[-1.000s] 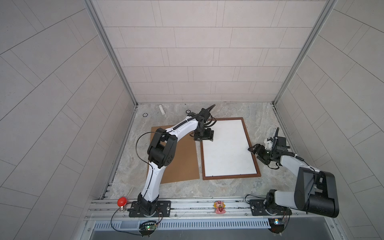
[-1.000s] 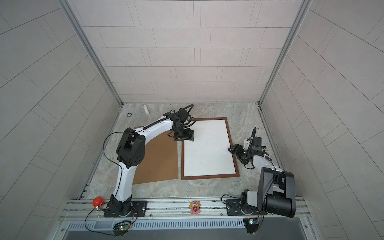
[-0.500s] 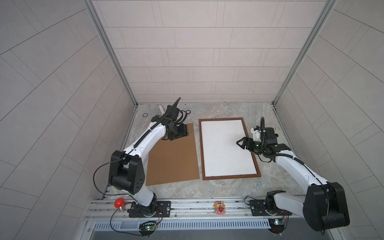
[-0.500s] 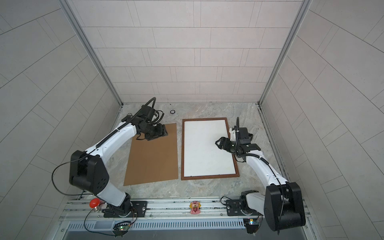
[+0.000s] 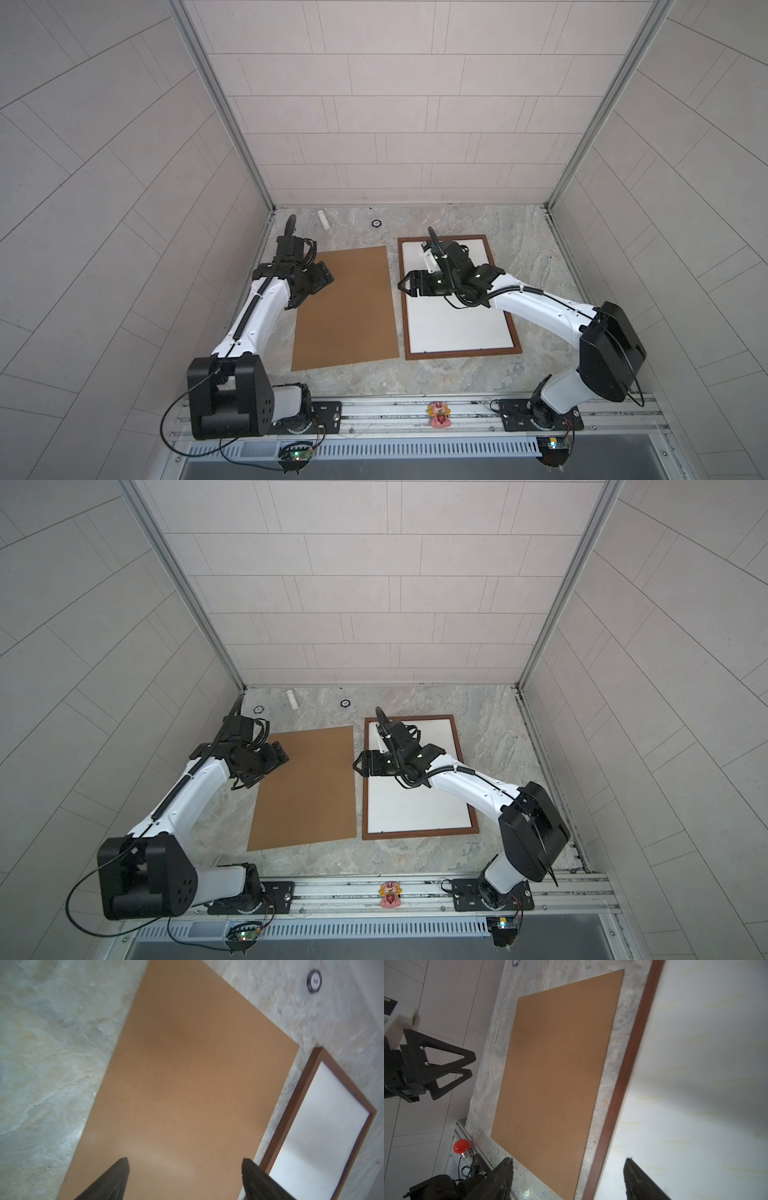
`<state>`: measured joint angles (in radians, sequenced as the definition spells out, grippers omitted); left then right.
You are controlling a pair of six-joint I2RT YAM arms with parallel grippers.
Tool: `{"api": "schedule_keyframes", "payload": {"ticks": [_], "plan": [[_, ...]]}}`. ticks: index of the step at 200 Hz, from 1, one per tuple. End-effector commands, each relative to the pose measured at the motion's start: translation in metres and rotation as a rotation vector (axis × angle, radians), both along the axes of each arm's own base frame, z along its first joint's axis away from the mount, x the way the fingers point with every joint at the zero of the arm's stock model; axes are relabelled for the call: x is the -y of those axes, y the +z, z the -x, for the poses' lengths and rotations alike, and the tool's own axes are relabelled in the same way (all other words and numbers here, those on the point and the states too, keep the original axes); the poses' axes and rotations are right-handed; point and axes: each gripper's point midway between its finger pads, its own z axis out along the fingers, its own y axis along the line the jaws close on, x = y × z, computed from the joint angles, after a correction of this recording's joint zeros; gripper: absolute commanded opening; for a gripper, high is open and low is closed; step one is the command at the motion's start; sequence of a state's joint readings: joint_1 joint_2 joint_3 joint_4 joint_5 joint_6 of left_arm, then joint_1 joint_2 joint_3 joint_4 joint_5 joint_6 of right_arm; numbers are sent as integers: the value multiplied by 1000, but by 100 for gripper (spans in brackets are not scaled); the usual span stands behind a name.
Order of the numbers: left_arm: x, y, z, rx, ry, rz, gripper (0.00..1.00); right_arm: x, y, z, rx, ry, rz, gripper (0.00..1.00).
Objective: Put the photo into the frame
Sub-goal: 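Move left gripper to the brown board while right gripper reaches across to it, then grasp opposite edges of the brown board with both grippers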
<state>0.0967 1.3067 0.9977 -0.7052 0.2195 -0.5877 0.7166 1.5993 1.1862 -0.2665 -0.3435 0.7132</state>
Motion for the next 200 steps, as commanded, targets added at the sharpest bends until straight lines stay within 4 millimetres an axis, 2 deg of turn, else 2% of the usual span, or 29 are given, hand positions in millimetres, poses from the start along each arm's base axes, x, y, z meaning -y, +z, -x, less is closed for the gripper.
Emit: {"api": "schedule_keyframes", "payload": {"ticks": [1, 21, 34, 59, 76, 88, 106, 155, 174, 200], "plan": [[-28, 14, 0, 14, 91, -28, 91, -31, -5, -3, -4, 12, 28, 80], [-47, 17, -8, 46, 163, -55, 92, -54, -20, -4, -8, 35, 54, 80], [-55, 13, -12, 42, 178, -86, 92, -66, -28, -6, -12, 44, 68, 81], [-70, -12, -8, -47, 199, -101, 90, -87, -47, -7, -19, 75, 118, 82], [-66, -29, -14, -74, 175, -35, 89, -94, -57, -12, -27, 70, 137, 82], [-61, -37, -22, -90, 148, 1, 88, -93, -65, -16, -27, 57, 155, 82], [-60, -51, -23, -147, 125, 8, 86, -90, -74, -20, -36, 48, 175, 82], [-65, -72, -4, -166, 168, -29, 86, -69, -101, -26, -79, 25, 216, 85], [-65, -75, 1, -156, 194, -34, 86, -66, -111, -27, -111, 31, 216, 85], [-63, -81, 3, -149, 214, -18, 86, -68, -113, -31, -108, 42, 240, 86]]}}
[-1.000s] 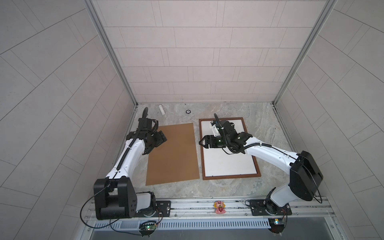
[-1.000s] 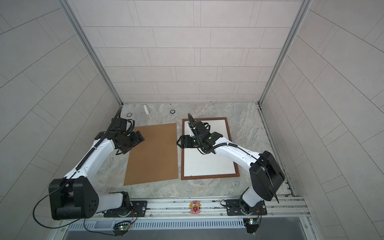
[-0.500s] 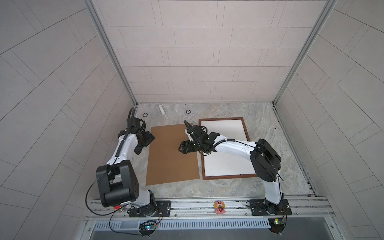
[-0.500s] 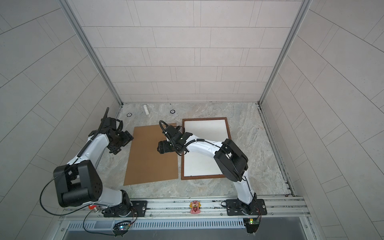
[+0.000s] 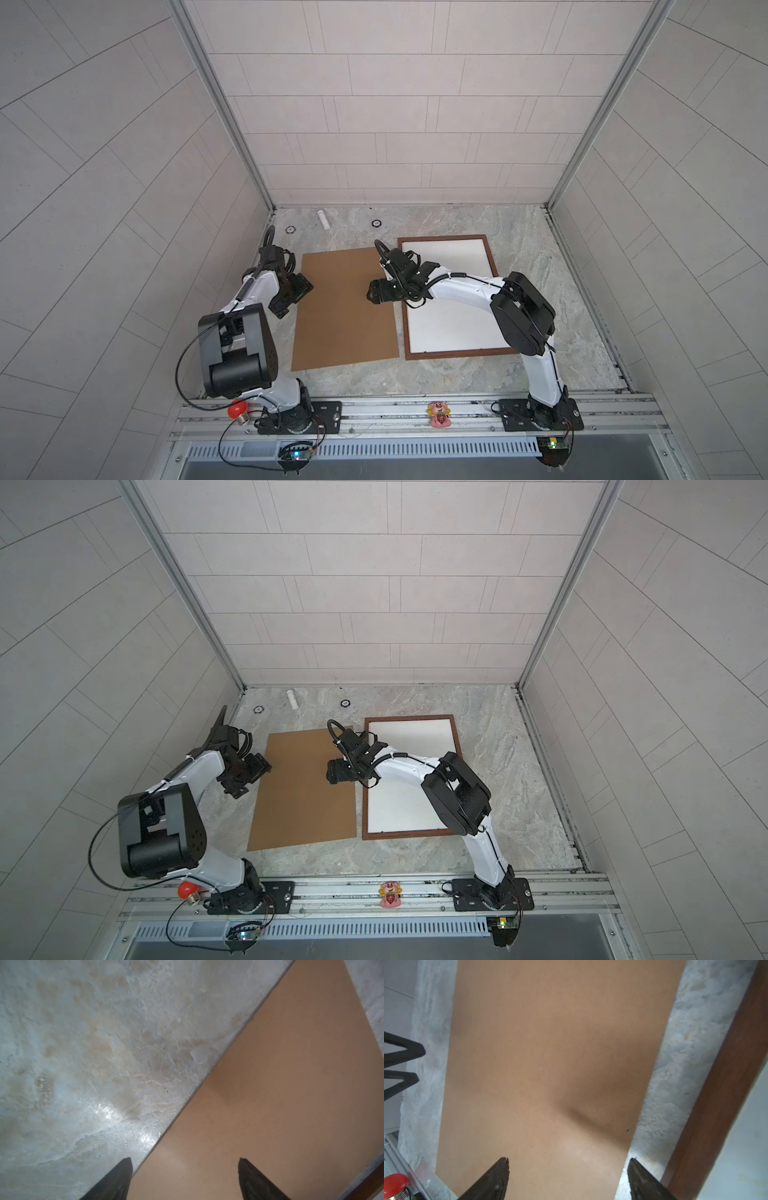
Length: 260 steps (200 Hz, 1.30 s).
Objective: Put the photo into the frame
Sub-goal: 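Grasp opposite edges of the brown board with both grippers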
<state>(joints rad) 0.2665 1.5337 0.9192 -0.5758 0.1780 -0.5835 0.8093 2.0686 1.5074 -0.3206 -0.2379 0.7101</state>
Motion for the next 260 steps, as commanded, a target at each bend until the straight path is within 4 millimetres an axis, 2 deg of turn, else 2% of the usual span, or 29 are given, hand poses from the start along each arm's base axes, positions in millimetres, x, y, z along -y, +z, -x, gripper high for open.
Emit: {"api": "schedule_keyframes", "payload": {"ticks": [1, 35, 73, 120, 160, 195, 225, 260], "plan": [[-3, 1, -2, 30, 32, -14, 86, 2, -11, 1, -21, 15, 41, 86], [3, -8, -7, 12, 15, 32, 86, 1, -19, -3, -28, 0, 59, 86], [8, -21, -10, -2, 8, 74, 86, 9, -26, -6, -24, -34, 105, 88], [4, -23, -16, -18, -3, 61, 86, 13, -35, -9, -30, -47, 146, 88], [4, -32, -15, -42, 0, 62, 86, 9, -49, -9, -76, -40, 157, 88], [13, -42, -10, -59, 9, 117, 86, 3, -59, -3, -138, -42, 115, 88], [22, -43, -5, -49, 14, 164, 86, -17, -51, 0, -203, -30, -24, 87], [40, -48, -1, -40, 33, 270, 86, -38, -18, -3, -229, 5, -172, 86]]}}
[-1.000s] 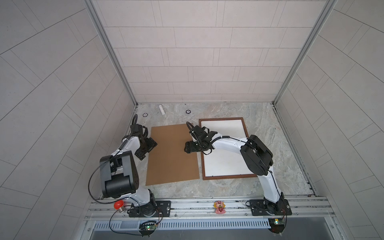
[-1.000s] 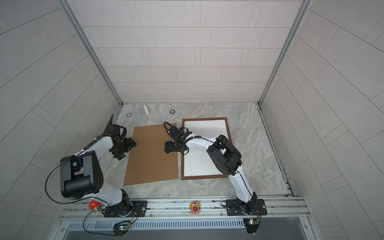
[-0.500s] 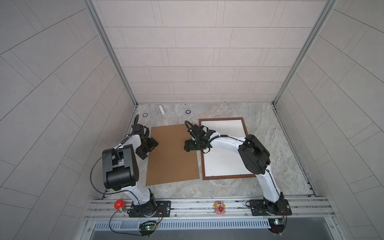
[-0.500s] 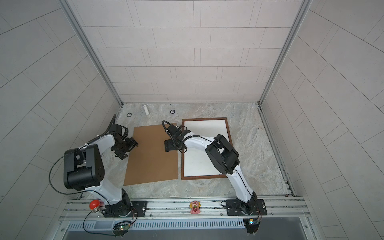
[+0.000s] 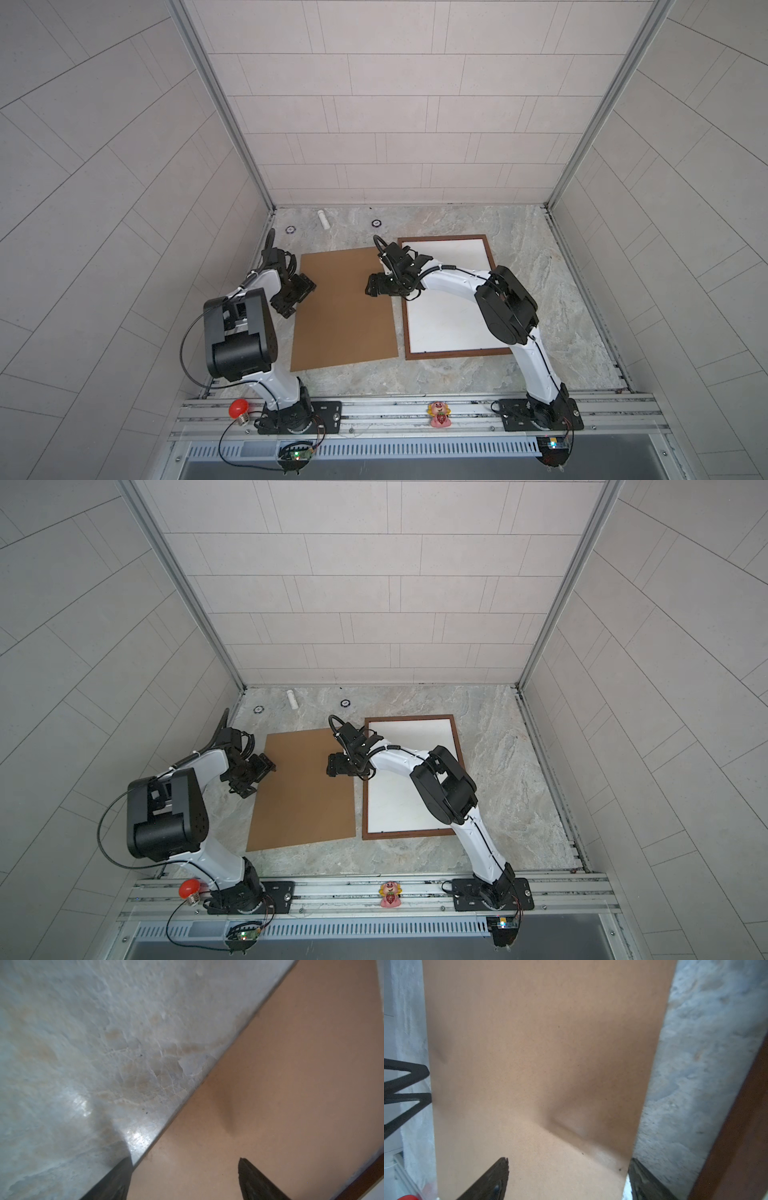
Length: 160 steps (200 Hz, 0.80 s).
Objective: Put the photo into the frame
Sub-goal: 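Grasp opposite edges of the brown board with both grippers, then lift the brown board and swing it over the frame with both grippers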
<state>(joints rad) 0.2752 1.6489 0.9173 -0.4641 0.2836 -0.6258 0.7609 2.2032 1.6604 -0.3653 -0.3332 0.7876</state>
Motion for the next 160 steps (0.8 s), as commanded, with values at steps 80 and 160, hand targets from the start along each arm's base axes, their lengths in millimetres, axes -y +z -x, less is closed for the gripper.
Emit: {"api": "schedule_keyframes", "payload": {"ticks": [80, 160], "plan": [[34, -17, 26, -51, 1, 170, 85, -53, 92, 22, -90, 106, -402, 84], [41, -15, 32, -34, 1, 198, 85, -45, 131, 35, -78, 92, -498, 84]]}}
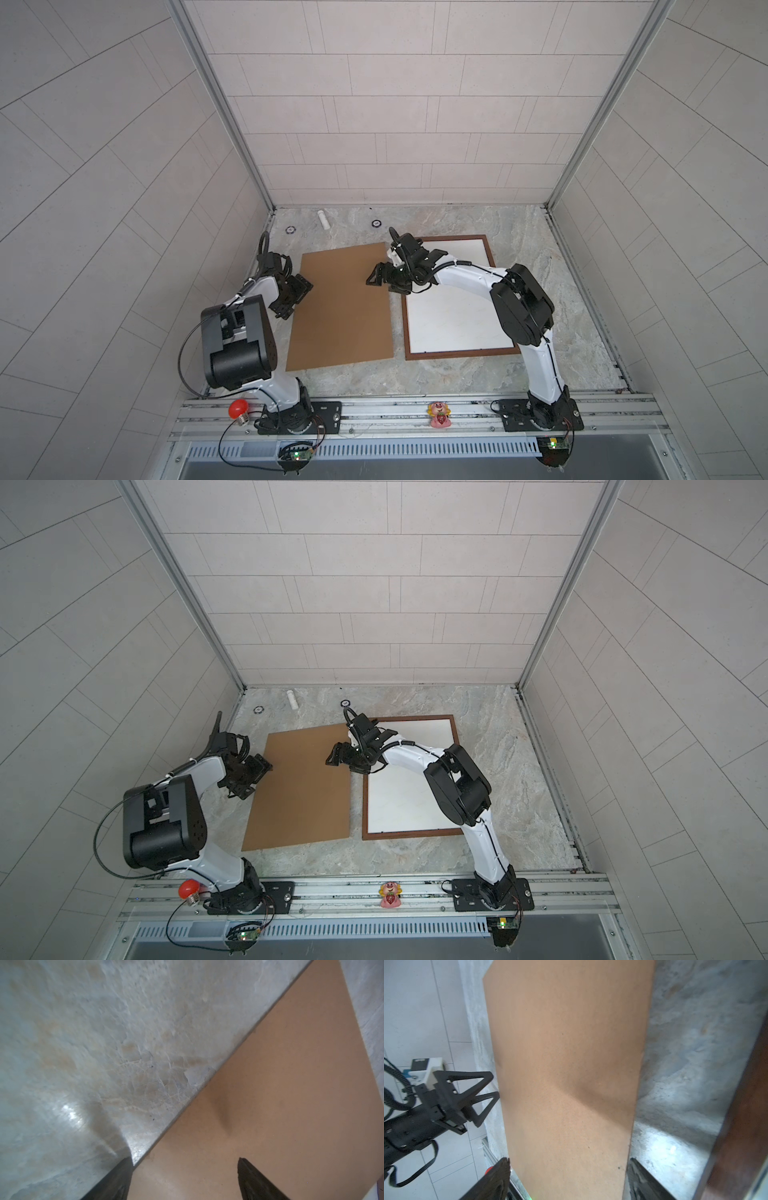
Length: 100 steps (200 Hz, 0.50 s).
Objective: Put the photo into the frame
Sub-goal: 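Lift the brown board and swing it over the frame with both grippers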
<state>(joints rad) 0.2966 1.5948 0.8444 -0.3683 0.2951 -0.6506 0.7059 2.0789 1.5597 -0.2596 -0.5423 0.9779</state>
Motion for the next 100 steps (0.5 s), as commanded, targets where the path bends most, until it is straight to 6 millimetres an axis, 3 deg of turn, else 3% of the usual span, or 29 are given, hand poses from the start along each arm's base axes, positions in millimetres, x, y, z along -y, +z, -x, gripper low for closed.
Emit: {"api": "schedule_keyframes", "payload": {"ticks": [1, 33, 100], "plan": [[46, -18, 33, -105, -47, 202, 85, -45, 80, 29, 84, 138, -257, 84], [60, -12, 39, -81, -45, 260, 84, -34, 84, 33, 88, 124, -257, 84], [112, -8, 60, -51, -100, 331, 83, -11, 78, 49, 54, 86, -292, 84]]}}
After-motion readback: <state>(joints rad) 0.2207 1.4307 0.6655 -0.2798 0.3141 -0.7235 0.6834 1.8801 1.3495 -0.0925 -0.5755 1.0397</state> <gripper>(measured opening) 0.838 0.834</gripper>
